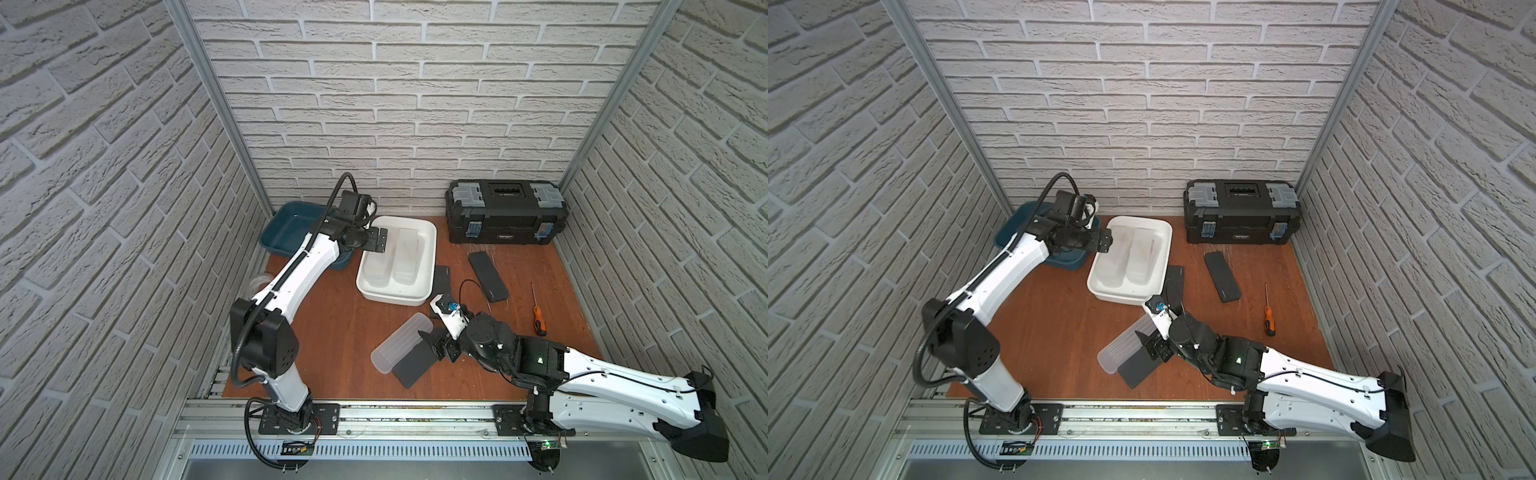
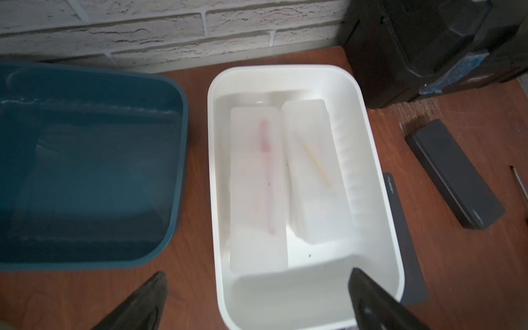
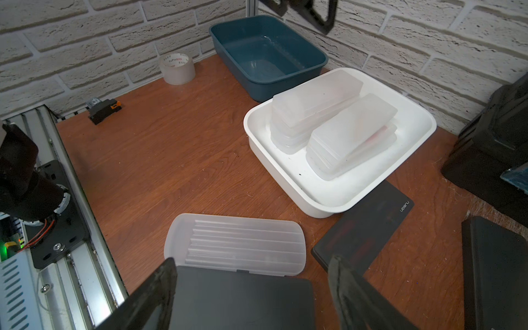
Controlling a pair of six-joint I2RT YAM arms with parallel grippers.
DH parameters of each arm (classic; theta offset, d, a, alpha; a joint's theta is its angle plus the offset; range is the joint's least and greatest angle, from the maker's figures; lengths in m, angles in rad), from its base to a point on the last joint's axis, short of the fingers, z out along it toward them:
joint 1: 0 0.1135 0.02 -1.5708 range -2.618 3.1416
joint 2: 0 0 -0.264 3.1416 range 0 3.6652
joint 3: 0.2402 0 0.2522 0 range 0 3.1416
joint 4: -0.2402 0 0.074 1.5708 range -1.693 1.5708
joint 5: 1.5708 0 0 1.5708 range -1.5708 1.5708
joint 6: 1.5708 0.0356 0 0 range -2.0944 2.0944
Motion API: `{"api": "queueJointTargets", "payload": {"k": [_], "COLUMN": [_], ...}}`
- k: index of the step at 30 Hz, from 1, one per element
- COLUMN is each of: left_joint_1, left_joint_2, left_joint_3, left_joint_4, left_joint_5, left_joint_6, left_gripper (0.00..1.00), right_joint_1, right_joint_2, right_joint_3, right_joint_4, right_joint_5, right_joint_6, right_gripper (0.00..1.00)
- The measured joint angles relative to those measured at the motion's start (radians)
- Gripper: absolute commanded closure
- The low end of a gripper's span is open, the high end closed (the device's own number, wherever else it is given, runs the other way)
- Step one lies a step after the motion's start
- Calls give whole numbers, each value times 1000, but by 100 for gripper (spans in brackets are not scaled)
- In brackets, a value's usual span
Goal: Place the pencil cases by color into the storage box
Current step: Place the pencil case at the storage box.
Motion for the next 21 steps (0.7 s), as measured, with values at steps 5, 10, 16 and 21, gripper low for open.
{"api": "queueJointTargets", "payload": {"k": [5, 10, 16, 21], "left_joint_1": [-23, -93, -194, -332], "left_joint_2": [-180, -283, -350, -350], "left_joint_3": [-237, -369, -486, -581], "left_joint_4": [17, 18, 33, 63], "left_joint_5": [2, -11, -35, -92], "left_joint_6": [0, -4, -24, -51], "left_gripper": [2, 3, 3, 4], "right_joint_1": [-105, -250, -399, -458], "right_joint_2": [4, 32, 65, 56], "right_joint_3": [38, 53, 57, 57], "right_joint_4": [-31, -55, -66, -67], "right_joint_5": [-58, -168, -304, -372], "right_joint_6": [68, 138, 217, 250], "right_gripper": [16, 16, 16, 15]}}
